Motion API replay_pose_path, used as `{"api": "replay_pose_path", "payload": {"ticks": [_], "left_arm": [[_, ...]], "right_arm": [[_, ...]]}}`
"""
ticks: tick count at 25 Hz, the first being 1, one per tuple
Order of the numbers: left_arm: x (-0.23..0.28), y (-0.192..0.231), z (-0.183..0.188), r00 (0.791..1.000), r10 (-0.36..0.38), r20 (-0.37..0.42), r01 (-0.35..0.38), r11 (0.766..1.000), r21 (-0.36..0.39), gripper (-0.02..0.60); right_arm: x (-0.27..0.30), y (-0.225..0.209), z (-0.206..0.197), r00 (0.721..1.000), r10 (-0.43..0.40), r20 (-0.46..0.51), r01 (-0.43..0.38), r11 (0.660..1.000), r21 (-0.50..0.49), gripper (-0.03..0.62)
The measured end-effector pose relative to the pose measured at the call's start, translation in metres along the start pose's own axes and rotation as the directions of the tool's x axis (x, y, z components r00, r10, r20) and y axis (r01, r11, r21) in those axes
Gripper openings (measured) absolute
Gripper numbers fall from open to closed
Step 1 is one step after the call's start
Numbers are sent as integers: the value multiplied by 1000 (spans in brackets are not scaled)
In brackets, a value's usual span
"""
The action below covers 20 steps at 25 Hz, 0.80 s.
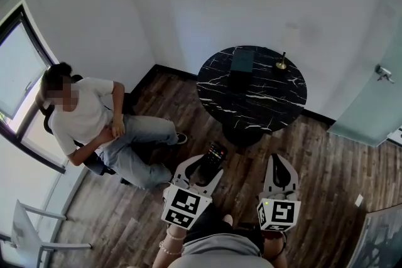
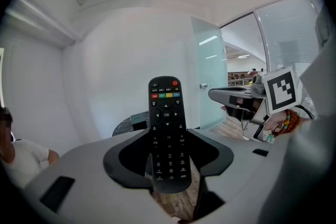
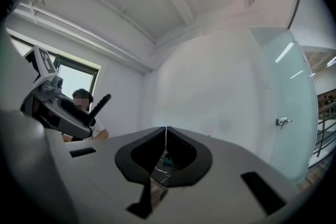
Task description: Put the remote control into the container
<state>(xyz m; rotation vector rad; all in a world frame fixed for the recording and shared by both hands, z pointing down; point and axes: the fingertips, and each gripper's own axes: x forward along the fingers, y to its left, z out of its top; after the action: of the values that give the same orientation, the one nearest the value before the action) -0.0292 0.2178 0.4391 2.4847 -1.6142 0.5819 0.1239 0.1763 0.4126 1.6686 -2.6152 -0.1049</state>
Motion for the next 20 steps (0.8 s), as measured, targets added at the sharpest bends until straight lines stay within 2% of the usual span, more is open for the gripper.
{"api": "replay_pose_path", "payload": {"ticks": [7, 14, 20], "left_arm": [[40, 26, 9, 999, -41, -4, 41, 999, 14, 227], [90, 83, 27, 996, -87, 9, 87, 995, 49, 227], [123, 130, 35, 991, -130, 5, 129, 989, 71, 227]], "right_arm": [[36, -14, -1, 999, -42, 4, 42, 999, -8, 14], [93, -32, 13, 989, -140, 50, 141, 990, -6, 14], [137, -31, 12, 977, -207, 40, 208, 978, -7, 14]]}}
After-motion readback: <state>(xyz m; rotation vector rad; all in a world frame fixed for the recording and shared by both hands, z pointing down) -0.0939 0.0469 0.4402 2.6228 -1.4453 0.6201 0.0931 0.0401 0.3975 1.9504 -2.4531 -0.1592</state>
